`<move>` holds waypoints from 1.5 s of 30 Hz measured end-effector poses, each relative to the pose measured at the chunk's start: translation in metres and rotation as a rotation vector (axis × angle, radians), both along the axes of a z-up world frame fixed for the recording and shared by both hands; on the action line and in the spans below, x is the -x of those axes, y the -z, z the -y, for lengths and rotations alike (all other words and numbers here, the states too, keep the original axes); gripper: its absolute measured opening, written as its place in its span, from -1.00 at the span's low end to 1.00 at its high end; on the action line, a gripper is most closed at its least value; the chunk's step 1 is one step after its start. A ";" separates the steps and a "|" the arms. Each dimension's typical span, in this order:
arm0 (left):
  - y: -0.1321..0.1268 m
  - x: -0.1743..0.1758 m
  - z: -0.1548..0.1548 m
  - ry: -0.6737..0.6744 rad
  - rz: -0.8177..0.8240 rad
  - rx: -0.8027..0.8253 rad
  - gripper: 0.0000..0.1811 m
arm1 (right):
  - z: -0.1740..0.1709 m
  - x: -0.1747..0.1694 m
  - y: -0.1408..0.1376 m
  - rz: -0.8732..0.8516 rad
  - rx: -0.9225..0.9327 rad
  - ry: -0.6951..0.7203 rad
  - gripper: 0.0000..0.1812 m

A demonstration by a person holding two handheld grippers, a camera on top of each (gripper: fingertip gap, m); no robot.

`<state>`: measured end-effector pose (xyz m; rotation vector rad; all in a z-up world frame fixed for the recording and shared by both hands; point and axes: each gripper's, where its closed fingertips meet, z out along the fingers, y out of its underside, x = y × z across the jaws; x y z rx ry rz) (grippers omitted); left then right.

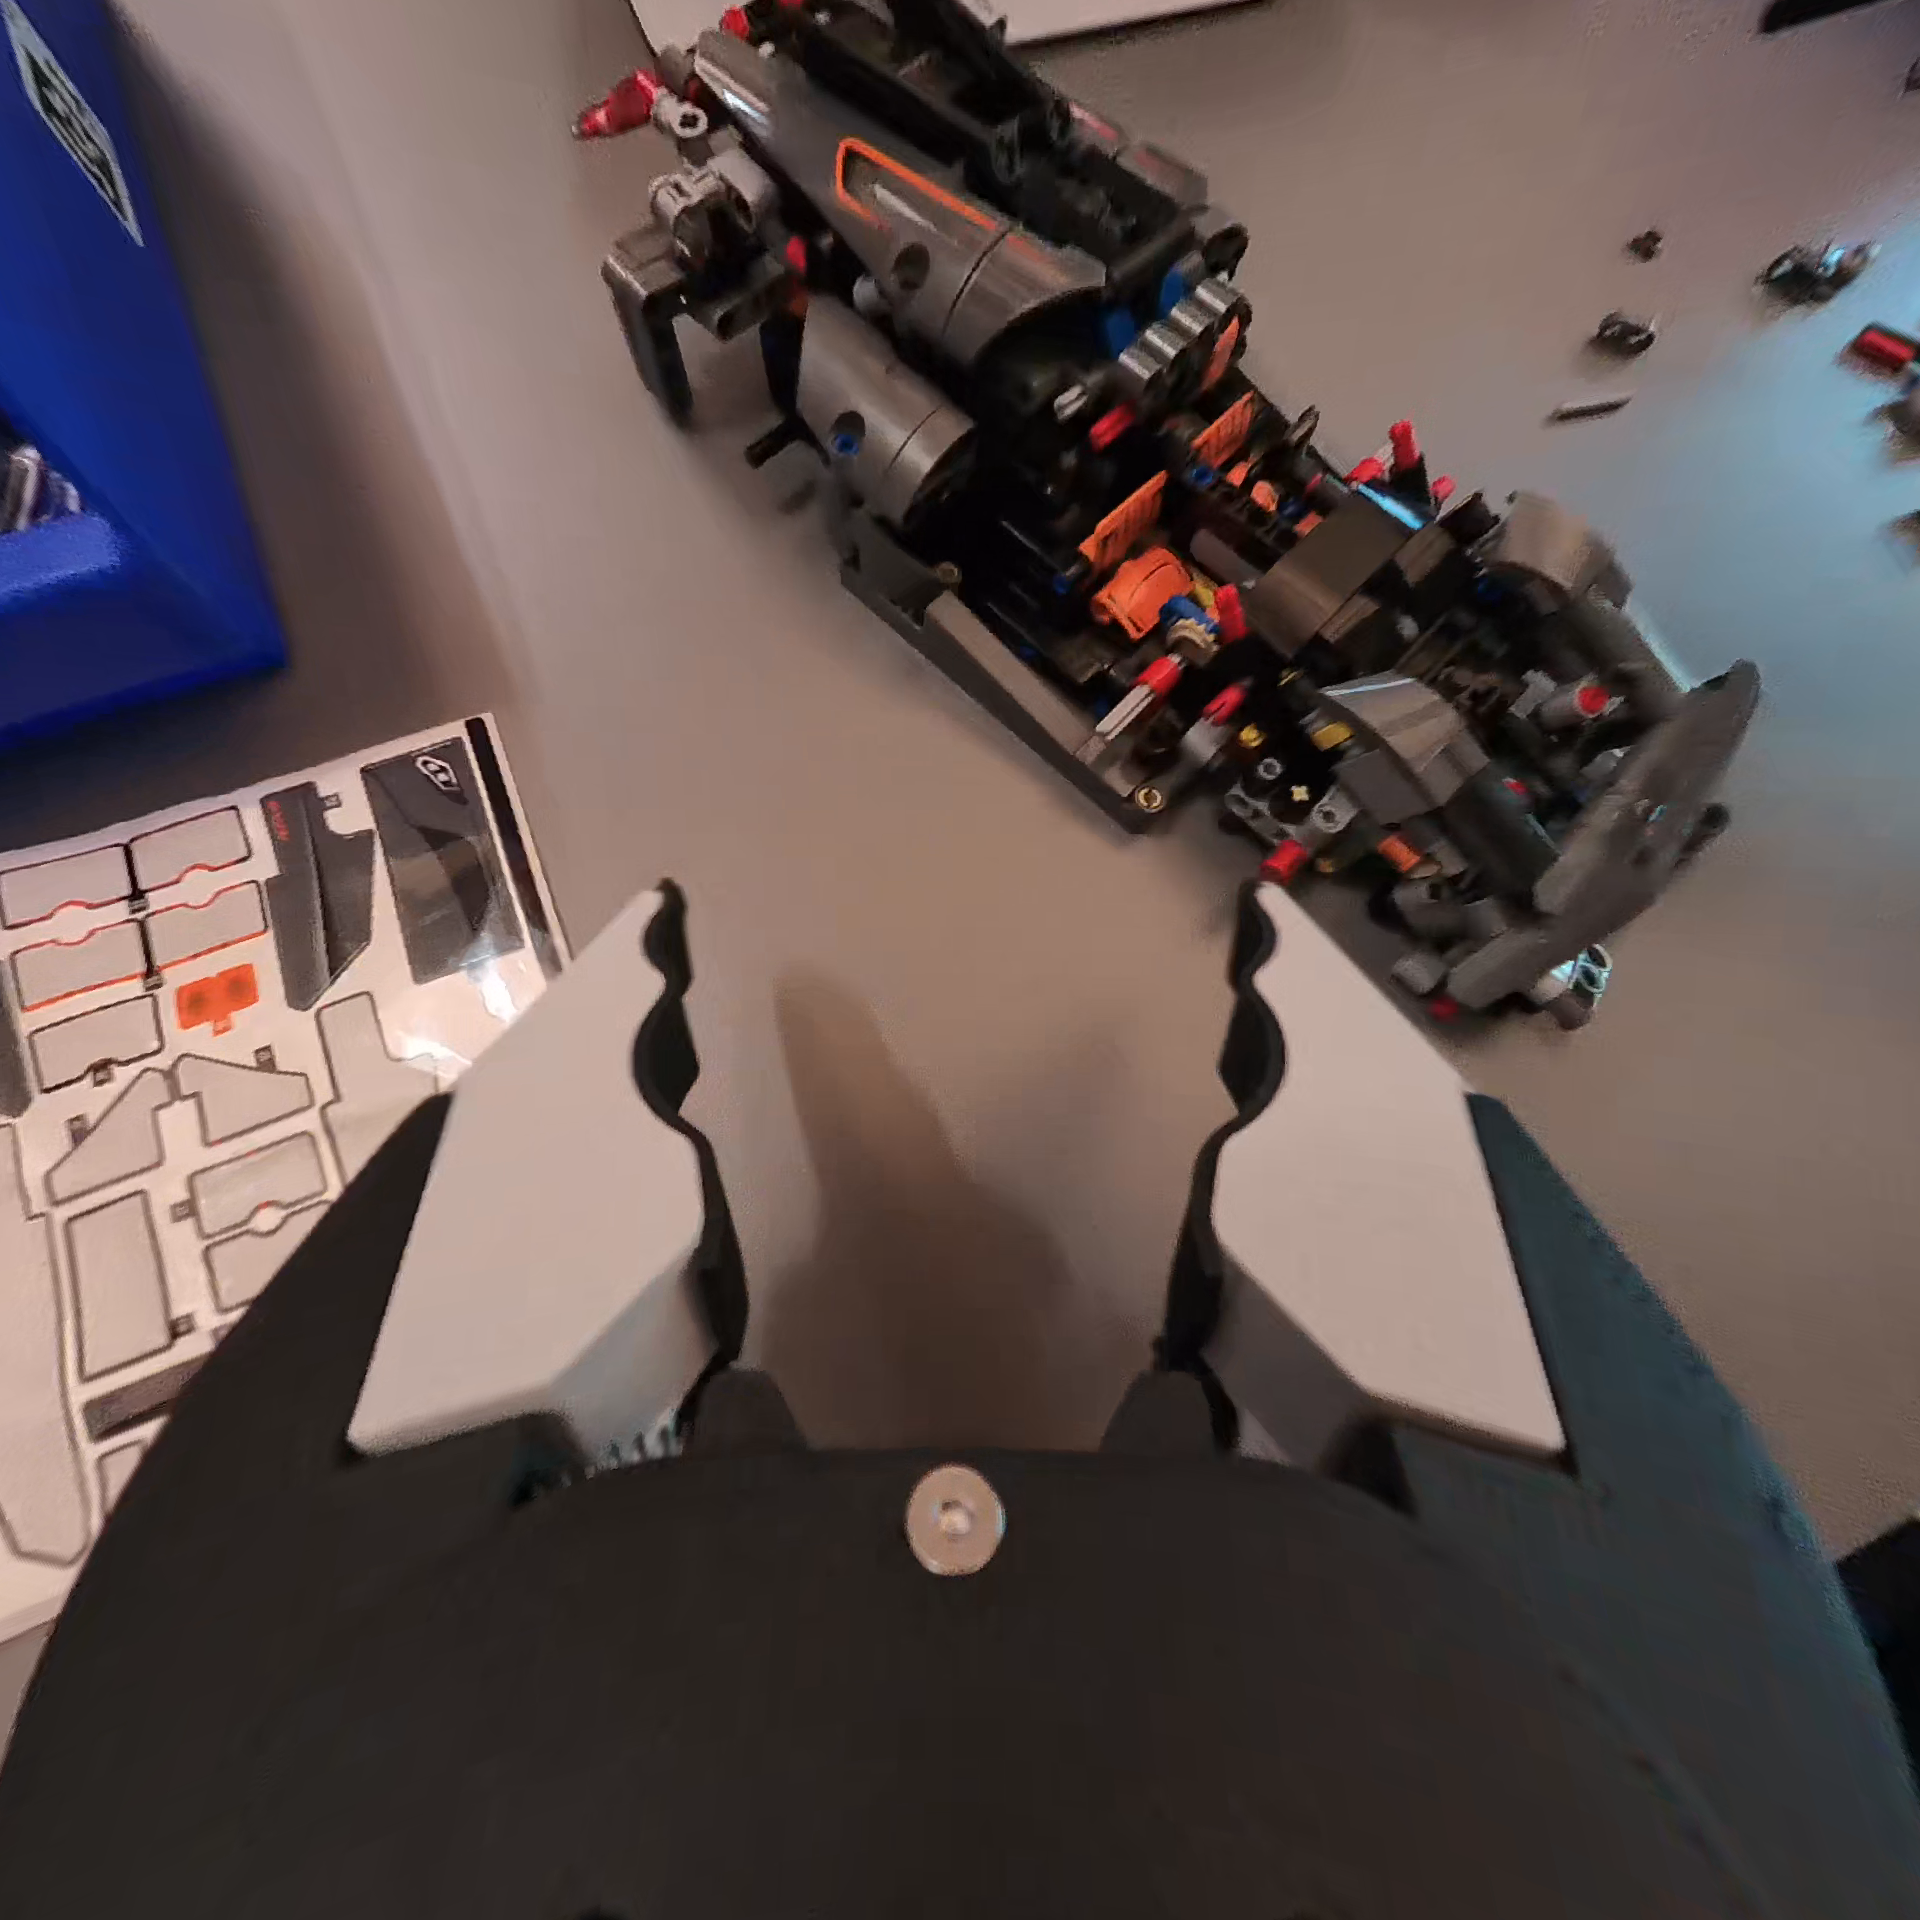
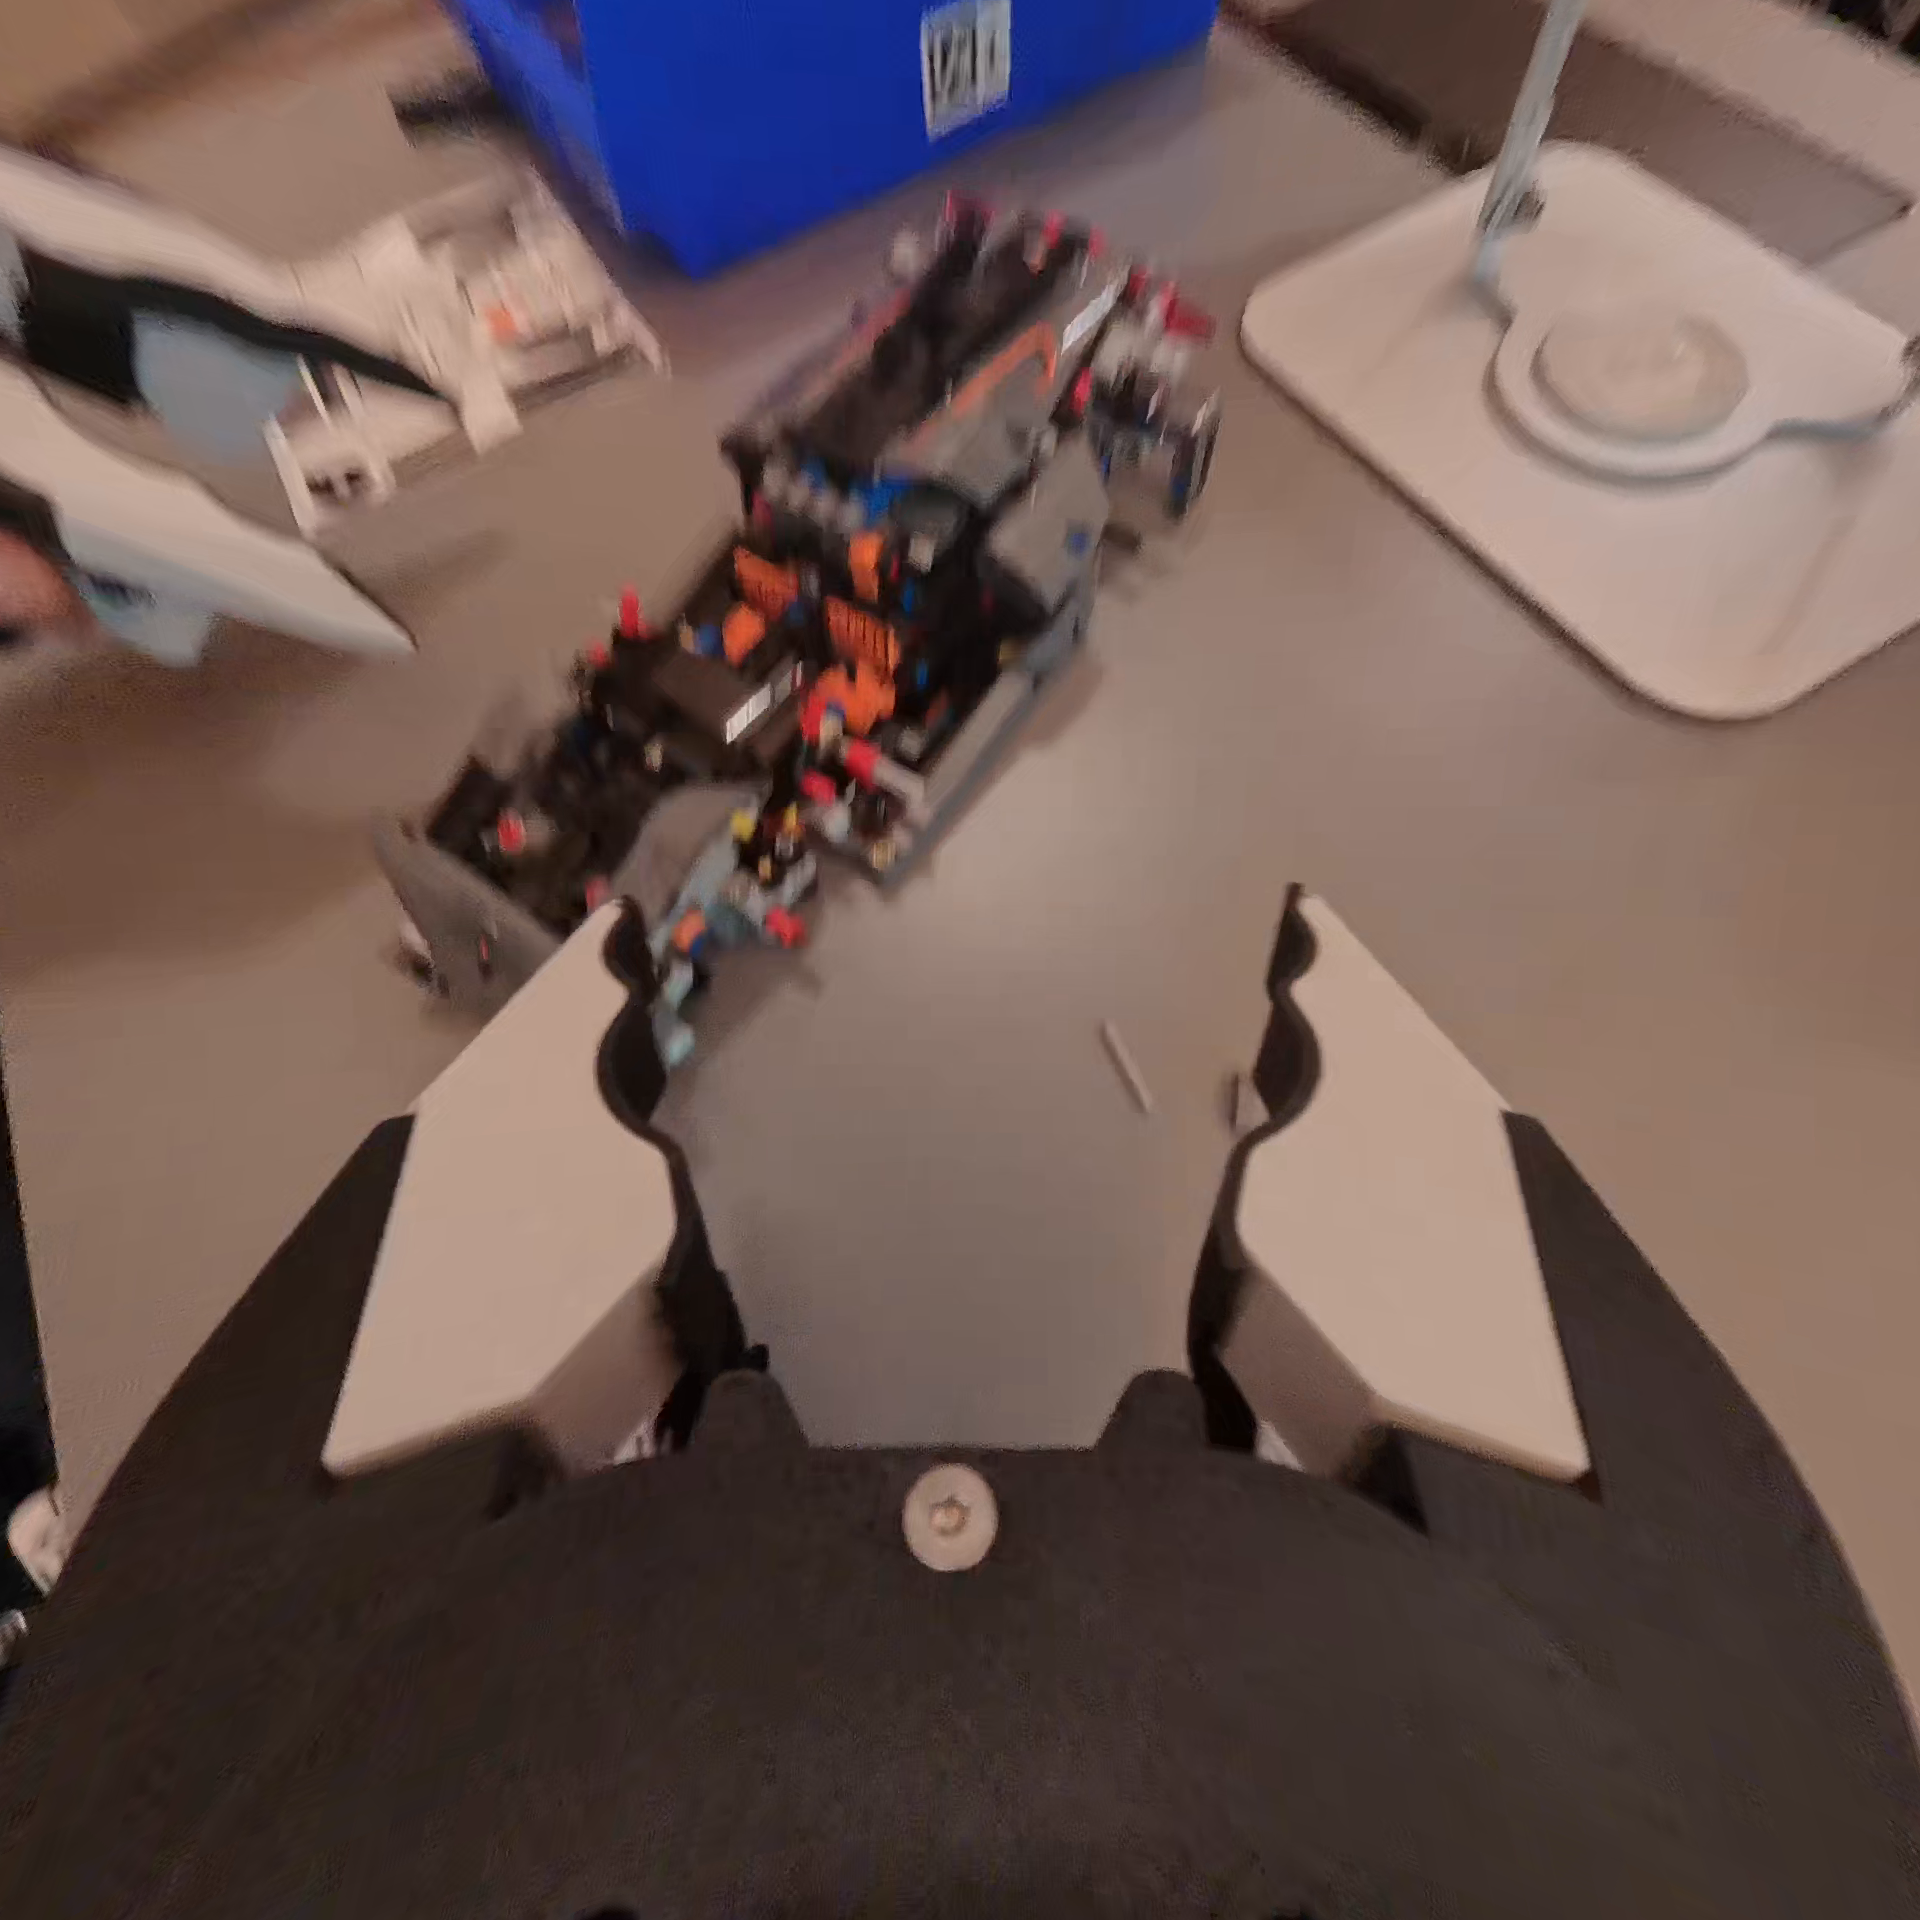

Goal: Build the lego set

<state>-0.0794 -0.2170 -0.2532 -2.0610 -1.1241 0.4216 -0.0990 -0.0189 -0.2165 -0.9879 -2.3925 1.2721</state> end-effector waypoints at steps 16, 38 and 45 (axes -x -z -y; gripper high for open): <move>0.039 0.018 -0.004 -0.077 -0.001 0.114 0.34 | 0.000 -0.057 0.079 0.061 -0.184 -0.021 0.58; 0.044 0.018 0.009 -0.156 0.048 0.113 0.59 | -0.013 -0.044 0.079 0.082 -0.180 0.115 0.59; 0.045 0.018 0.009 -0.154 0.048 0.113 0.61 | -0.010 -0.046 0.077 0.072 -0.177 0.095 0.54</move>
